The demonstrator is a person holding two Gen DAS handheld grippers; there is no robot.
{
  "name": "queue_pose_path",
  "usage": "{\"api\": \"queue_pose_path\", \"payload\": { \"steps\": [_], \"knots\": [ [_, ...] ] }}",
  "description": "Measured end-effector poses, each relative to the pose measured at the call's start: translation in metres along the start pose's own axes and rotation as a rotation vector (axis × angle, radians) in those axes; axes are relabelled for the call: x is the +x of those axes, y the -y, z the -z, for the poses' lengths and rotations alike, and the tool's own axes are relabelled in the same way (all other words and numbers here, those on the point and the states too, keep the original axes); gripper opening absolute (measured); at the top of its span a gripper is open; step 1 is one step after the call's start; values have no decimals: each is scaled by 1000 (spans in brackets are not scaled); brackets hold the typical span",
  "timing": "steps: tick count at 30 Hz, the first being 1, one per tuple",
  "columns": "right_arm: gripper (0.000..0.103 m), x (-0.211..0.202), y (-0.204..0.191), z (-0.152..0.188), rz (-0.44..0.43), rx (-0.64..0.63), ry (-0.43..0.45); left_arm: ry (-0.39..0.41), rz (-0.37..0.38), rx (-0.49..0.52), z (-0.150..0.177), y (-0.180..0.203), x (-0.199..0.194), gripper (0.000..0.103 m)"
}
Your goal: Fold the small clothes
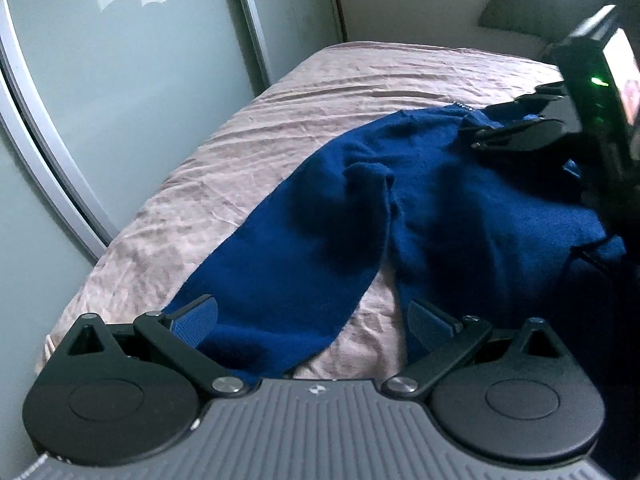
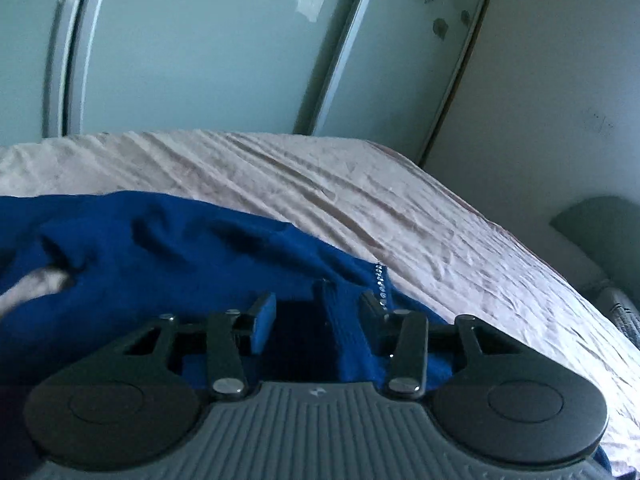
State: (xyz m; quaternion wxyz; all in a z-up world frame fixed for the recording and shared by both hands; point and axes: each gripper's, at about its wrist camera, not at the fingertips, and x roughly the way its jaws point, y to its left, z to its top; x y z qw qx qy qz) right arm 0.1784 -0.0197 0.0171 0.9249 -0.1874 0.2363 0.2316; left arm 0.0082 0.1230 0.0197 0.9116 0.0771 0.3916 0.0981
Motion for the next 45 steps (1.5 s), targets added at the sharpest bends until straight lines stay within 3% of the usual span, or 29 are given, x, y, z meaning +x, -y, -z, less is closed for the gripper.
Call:
{"api": "queue_pose_path", "payload": {
  "steps": [2,5,7,9,14,19,22,26,30,33,35,39,43,45],
  "knots": [
    [30,12,-2,-3,13,10,-14,-5,-2,-7,0,-2,2,103],
    [26,21,2,-7,47,34,-51,-14,2,-14,1,-3,4,103],
    [8,22,5,-5,47,58,-59,-15,2,-10,3,-4,5,103],
    [6,18,7,-4,47,79,-48,-14,0,-11,3,-4,5,103],
    [5,-8,36,-6,-84,324,50,-11,1,-30,2,-7,4,103],
    [5,-28,56,-15,-294,553,152,-8,-5,-37,2,-9,3,103],
    [5,-20,43,-10,-435,596,102,-11,-8,-32,3,-8,3,103],
    [7,2,16,1,-465,539,-62,-7,-15,-20,4,-7,1,103],
    [7,-21,38,7,-581,660,49,1,-32,-28,4,-13,-1,103],
    [7,-33,59,5,-469,691,62,-11,-36,-55,3,-16,1,103],
    [7,-26,59,9,-411,670,-6,-10,-28,-63,3,-17,-1,103],
    [7,4,38,21,-416,619,-180,16,-48,-60,3,-21,-11,103],
    [9,-19,31,13,-345,626,-89,36,-92,-93,3,-41,-22,103],
    [20,-22,26,8,-368,579,-63,28,-113,-119,4,-55,-25,103]
  ]
}}
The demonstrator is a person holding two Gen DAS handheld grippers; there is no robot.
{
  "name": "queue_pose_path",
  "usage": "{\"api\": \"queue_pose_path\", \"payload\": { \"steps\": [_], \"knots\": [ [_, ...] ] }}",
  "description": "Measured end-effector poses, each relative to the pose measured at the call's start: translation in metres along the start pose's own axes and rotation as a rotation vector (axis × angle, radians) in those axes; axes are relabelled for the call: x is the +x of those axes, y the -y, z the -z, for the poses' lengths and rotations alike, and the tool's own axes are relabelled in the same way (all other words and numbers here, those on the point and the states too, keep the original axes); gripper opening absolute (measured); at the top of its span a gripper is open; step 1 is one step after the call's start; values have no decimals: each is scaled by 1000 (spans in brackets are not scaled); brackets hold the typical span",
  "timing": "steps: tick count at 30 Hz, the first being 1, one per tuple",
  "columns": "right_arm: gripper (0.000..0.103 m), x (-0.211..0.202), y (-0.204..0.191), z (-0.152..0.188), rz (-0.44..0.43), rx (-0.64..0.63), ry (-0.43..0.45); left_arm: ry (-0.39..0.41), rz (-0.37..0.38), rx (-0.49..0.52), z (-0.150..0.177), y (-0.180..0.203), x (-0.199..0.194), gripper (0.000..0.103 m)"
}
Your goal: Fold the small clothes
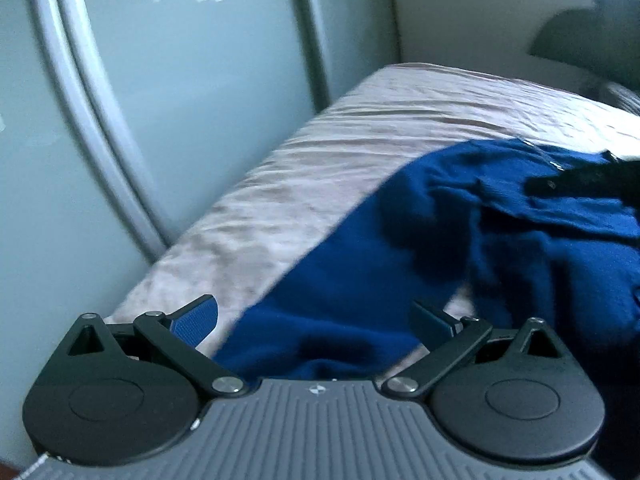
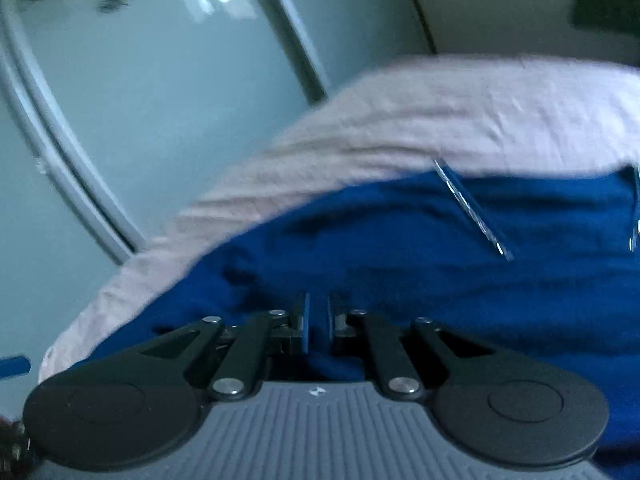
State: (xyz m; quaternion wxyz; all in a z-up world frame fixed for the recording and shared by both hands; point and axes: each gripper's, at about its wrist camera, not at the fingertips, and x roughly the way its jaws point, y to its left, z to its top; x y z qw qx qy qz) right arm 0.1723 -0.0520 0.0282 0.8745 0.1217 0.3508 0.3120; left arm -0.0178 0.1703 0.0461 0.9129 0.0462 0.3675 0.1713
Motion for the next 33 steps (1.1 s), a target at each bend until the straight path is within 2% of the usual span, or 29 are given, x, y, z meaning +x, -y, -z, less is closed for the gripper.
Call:
{"api": "queue_pose_path", "payload": {
  "steps": [1,2,3,6,10,13,16,17,19,22,26,28,29,31,32,33],
  "knots": [
    [37,3,-4,1,3,-28,-23,-9,-5,-12,0,-6,0,103],
    [59,9,-6,4,18,-58,-58,-17,-7,-26,0,-14,-1,103],
    [62,12,-8,8,40,-86,-92,-23,-8,-33,-1,-21,-2,103],
    [64,0,-26,21,97,-144,-43,-25,-32,-45,2,-47,-10,103],
    [65,-21,-63,32,35,-256,5,-43,-150,-43,8,-82,-14,103],
    [70,-29,-93,45,-42,-345,7,-77,-244,-47,17,-105,-15,103],
    [70,-33,-119,57,-140,-417,14,-118,-265,-46,32,-120,-16,102],
    [70,-34,-128,62,-175,-438,12,-125,-242,-45,36,-123,-18,102],
    [70,-36,-143,72,-231,-476,3,-128,-142,-46,42,-126,-21,101],
    [71,-32,-156,84,-222,-505,-22,-153,52,-54,47,-128,-23,100],
    [71,-22,-150,88,-219,-447,-64,-254,214,-64,64,-130,-19,91],
    [71,-20,-147,89,-222,-418,-71,-323,284,-90,74,-133,-13,72],
    [71,-22,-146,90,-222,-411,-70,-354,318,-112,80,-134,-9,66],
    [71,-22,-146,90,-216,-409,-66,-399,371,-150,89,-134,-3,40],
    [72,-22,-147,92,-214,-411,-66,-421,394,-177,92,-135,0,34],
    [73,-22,-148,92,-212,-414,-67,-432,405,-202,94,-137,3,14]
  ]
}}
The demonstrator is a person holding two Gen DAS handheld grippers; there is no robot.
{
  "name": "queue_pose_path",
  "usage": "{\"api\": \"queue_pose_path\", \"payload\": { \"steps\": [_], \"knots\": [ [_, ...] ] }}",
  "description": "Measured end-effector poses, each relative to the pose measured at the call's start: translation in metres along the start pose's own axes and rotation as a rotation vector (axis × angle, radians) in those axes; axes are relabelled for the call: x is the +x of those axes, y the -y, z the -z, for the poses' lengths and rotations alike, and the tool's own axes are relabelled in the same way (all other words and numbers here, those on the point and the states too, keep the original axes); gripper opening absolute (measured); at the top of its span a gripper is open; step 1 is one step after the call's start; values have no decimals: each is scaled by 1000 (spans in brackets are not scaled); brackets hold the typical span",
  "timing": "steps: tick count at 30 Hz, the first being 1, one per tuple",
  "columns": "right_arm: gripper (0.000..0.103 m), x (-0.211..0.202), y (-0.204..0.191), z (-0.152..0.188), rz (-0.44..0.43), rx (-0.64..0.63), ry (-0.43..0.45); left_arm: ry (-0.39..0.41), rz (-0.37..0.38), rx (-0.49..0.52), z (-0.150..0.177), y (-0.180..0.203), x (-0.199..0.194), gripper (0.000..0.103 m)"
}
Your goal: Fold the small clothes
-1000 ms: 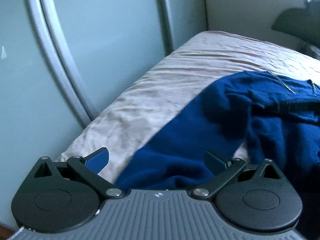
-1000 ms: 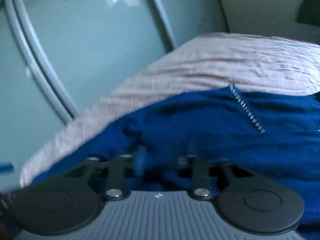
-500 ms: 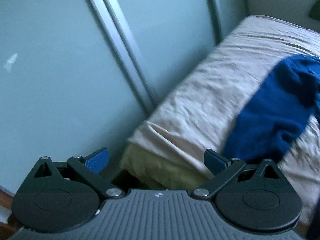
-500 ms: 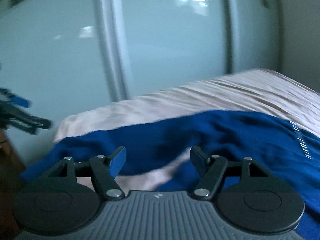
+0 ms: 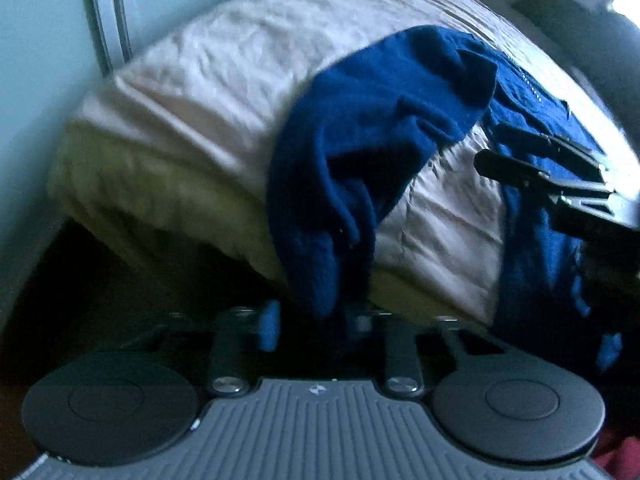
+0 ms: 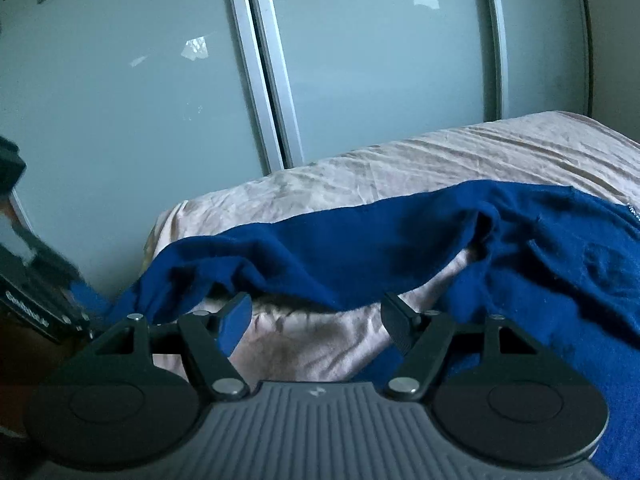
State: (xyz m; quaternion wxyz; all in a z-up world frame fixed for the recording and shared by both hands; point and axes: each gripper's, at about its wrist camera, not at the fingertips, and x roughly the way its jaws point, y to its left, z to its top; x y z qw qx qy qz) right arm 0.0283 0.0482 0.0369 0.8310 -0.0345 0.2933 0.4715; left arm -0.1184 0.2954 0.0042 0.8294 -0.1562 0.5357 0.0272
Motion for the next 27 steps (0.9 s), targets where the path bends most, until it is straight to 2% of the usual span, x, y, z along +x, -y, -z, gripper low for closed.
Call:
{"api": "queue_pose_path", "payload": {
  "steps": [3,8,13,15,17,19,22,24,27],
  "knots": [
    [74,0,-2,1,0,-5,-3,21,1,-12,-1,-3,-7,9],
    [74,-1,0,2,1,12,1,168,-82,22,-13,-6,-44,7],
    [74,-6,-6,0,-10,-12,29,245,-126,16,-23,-22,-63,7],
    [74,-6,-12,-1,-17,-42,30,227,-104,112,-23,-28,-62,8],
    [75,-4,-19,-1,-23,-75,19,175,-151,155,-20,-40,-45,11],
    [75,-2,-26,-1,-22,-105,8,109,-208,103,-19,-66,-26,10],
    [74,-2,-36,-5,-12,-152,14,64,-244,-70,-18,-111,-15,8],
    [74,0,-40,-14,-27,-161,29,67,-273,-161,-18,-130,-19,5],
    [74,14,-43,-30,-50,-139,17,126,-209,-184,-23,-125,-35,5]
  ]
}}
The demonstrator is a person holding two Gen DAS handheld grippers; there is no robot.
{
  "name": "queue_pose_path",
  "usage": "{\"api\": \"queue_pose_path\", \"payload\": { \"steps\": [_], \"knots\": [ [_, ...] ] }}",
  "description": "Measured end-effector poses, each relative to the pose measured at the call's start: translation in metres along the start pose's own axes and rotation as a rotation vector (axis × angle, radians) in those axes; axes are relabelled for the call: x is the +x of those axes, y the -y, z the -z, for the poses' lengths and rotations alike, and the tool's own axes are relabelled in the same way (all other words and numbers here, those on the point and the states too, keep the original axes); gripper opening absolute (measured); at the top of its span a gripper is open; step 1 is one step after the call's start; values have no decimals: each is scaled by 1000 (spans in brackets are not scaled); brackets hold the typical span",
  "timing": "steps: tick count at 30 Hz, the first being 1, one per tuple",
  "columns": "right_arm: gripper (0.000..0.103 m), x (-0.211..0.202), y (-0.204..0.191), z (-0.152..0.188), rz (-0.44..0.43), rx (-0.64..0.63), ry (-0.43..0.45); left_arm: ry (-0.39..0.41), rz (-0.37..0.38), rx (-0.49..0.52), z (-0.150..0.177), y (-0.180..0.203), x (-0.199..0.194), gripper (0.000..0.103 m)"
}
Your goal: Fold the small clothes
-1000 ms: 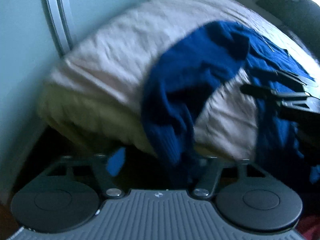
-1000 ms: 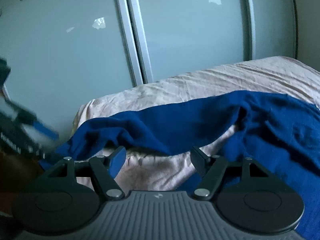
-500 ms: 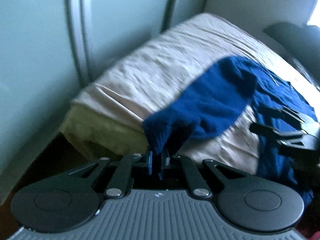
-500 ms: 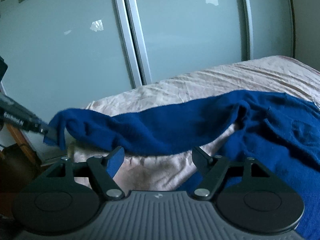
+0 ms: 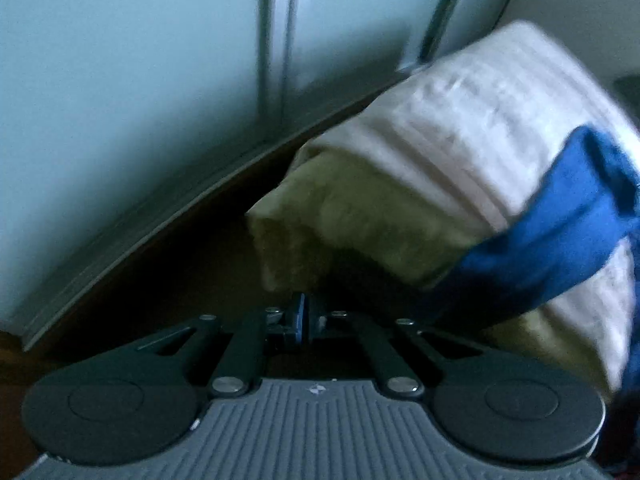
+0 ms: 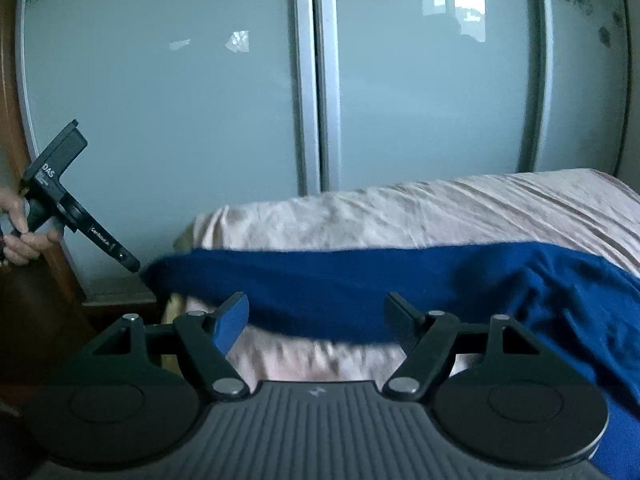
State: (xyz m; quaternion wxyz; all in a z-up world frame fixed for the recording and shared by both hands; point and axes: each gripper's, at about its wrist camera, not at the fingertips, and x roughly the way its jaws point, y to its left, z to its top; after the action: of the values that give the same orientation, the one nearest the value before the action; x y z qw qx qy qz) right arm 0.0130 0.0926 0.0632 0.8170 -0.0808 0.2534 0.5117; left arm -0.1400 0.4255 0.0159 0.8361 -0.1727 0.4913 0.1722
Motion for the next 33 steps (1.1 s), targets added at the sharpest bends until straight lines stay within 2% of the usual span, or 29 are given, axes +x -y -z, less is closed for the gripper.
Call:
{"api": "queue_pose_path", "payload": {
  "steps": [2,3,4,5,6,7,9,11,13,15,17,19,20,21,23,27,28,29,30,31,32,33],
  "knots": [
    [74,18,4,-6,31,45,-31,49,50,45,-3,18,-12,6],
    [74,27,5,-7,48,68,-60,69,74,75,-5,31,-17,14],
    [75,37,7,-6,43,95,-88,85,100,100,-7,44,-21,26],
    [75,44,6,-4,5,118,-118,99,132,123,-9,55,-24,33],
    [76,51,3,0,-71,135,-166,111,158,144,-10,65,-26,45],
    [76,53,-5,4,-152,120,-198,124,181,175,-12,75,-28,50],
    [78,43,-26,9,-283,22,-210,152,195,264,-13,97,-29,55],
    [76,32,-40,9,-452,-21,-232,191,159,339,-15,114,-27,57],
    [76,24,-41,5,-509,-9,-191,220,121,401,-18,130,-19,59],
    [76,22,-31,0,-457,27,-155,203,78,433,-22,139,-4,58],
    [78,24,-13,-5,-341,83,-137,171,55,470,-25,142,11,54],
    [78,27,3,-4,-227,122,-142,150,40,511,-24,143,25,30],
    [78,27,8,-3,-187,135,-144,147,58,513,-26,145,26,21],
    [78,27,13,-1,-160,149,-146,133,84,511,-27,143,24,0],
    [78,27,17,1,-152,165,-141,130,87,494,-32,144,21,0],
    [79,24,17,0,-148,156,-99,206,24,423,-50,141,20,0],
    [80,24,16,-1,-141,149,-89,232,-14,404,-54,139,21,0],
    [83,25,15,-3,-132,142,-85,268,-90,397,-57,138,25,0],
    [83,28,14,-6,-122,135,-85,277,-158,391,-59,138,30,0],
    [83,29,13,-7,-105,124,-86,272,-189,379,-60,136,32,0],
    [83,30,12,-8,-93,115,-90,266,-163,368,-58,132,30,0],
    [83,30,11,-9,-90,104,-94,260,-105,364,-54,129,24,1]
  ]
}}
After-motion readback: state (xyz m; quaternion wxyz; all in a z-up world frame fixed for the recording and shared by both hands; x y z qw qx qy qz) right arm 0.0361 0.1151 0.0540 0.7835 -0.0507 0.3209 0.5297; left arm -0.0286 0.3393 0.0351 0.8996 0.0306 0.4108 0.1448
